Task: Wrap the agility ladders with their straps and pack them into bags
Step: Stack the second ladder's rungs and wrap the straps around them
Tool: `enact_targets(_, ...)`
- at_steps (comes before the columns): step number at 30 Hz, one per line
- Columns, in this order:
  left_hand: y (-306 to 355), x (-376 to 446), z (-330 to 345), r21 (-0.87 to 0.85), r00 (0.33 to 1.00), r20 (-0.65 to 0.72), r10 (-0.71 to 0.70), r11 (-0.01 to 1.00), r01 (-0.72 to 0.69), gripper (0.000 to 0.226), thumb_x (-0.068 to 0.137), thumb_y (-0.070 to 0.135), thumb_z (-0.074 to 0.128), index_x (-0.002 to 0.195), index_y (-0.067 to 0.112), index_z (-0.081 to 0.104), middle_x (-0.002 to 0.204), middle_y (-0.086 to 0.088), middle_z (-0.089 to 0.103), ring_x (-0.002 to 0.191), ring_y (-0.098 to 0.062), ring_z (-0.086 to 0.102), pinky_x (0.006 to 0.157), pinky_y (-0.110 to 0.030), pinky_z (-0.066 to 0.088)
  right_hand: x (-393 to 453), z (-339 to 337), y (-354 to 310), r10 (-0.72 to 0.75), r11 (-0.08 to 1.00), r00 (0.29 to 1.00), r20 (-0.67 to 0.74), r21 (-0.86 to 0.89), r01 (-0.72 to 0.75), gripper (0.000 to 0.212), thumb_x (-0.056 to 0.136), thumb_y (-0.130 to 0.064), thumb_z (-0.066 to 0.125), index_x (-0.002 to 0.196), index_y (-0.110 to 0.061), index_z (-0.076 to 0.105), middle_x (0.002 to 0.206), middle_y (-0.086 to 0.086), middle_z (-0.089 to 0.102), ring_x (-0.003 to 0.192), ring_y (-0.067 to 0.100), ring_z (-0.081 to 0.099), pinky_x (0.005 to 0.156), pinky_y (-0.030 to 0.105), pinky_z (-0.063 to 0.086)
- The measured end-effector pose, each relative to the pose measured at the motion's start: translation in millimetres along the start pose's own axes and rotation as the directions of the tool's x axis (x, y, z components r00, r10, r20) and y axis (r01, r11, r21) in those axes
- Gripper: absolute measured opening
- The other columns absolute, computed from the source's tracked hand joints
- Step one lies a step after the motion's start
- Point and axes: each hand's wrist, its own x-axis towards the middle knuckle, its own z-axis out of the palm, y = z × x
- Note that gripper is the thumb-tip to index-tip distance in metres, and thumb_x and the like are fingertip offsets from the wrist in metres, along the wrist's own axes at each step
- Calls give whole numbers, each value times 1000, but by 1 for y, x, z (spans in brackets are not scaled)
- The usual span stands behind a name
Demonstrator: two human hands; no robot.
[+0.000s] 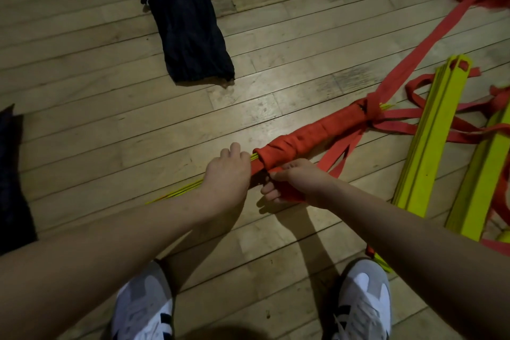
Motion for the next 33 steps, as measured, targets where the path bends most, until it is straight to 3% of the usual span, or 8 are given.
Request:
enact_targets(3, -3, 12, -4, 23, 998, 61, -32, 999, 31, 36, 91, 28, 57, 119, 10, 42, 117, -9, 44, 103, -25, 50, 64, -32, 35, -1, -2, 2, -2, 1000, 1000, -7, -21, 2, 12, 99, -2, 42, 99, 1, 54, 79, 18, 63, 67, 22, 60, 57, 26, 53)
enact_targets(10, -16, 39, -13, 105, 993, 27, -114, 988, 111, 36, 91, 17, 53, 122, 5, 41, 121, -12, 52, 108, -29, 52, 74, -35, 47, 1, -3, -18, 2, 1000, 1000, -3, 16, -2, 13, 97, -3, 48, 102, 5, 58, 84, 18, 72, 67, 20, 70, 54, 25, 55)
enact_targets(13, -28, 52, -17, 175, 987, -1, -158, 972, 156, 37, 92, 13, 51, 126, 3, 39, 124, -14, 49, 109, -29, 52, 69, -33, 46, 1, -4, -22, -4, 1000, 1000, 13, 8, 4, 13, 98, -4, 47, 104, 2, 57, 87, 15, 72, 71, 20, 70, 61, 28, 56)
enact_targets(19, -43, 38, 9, 329, 997, -81, 6, 944, 21, 42, 86, 25, 58, 119, 7, 42, 133, -24, 51, 89, -31, 63, 53, -30, 45, 6, -1, -21, -21, 999, 1000, -17, 46, 21, 12, 98, -4, 47, 102, 1, 57, 88, 17, 70, 76, 23, 68, 64, 29, 54)
enact_targets(22, -41, 20, 29, 273, 989, -103, 110, 959, -78, 58, 79, 45, 63, 113, 2, 44, 120, -30, 56, 86, -42, 61, 70, -44, 52, 9, 0, -18, -6, 1000, 999, -52, 12, 6, 17, 99, -6, 44, 91, -4, 58, 81, 12, 71, 67, 17, 68, 62, 28, 53)
enact_targets(25, -38, 12, 27, 177, 973, -167, 157, 976, -127, 52, 70, 28, 77, 105, 3, 47, 104, -29, 59, 75, -42, 60, 63, -45, 52, 9, 1, -14, 0, 999, 998, -57, -39, -2, 18, 100, -8, 44, 90, -6, 59, 79, 9, 72, 67, 16, 68, 63, 28, 53)
enact_targets(30, -28, 20, 9, -94, 998, -13, -66, 993, 65, 66, 91, 21, 59, 142, 11, 19, 125, -14, 45, 112, -36, 50, 79, -43, 46, 4, 0, -11, -48, 999, 996, -75, -16, 47, 16, 99, -13, 51, 89, -5, 61, 82, 12, 73, 68, 16, 69, 59, 26, 55)
enact_targets(33, -27, 25, 0, -114, 993, 6, -120, 986, 120, 66, 93, 26, 58, 144, 11, 18, 128, -13, 42, 113, -35, 49, 73, -41, 41, 0, 3, -10, -82, 997, 991, -103, -17, 81, 21, 100, -10, 47, 86, -2, 60, 73, 12, 71, 56, 14, 68, 48, 19, 50)
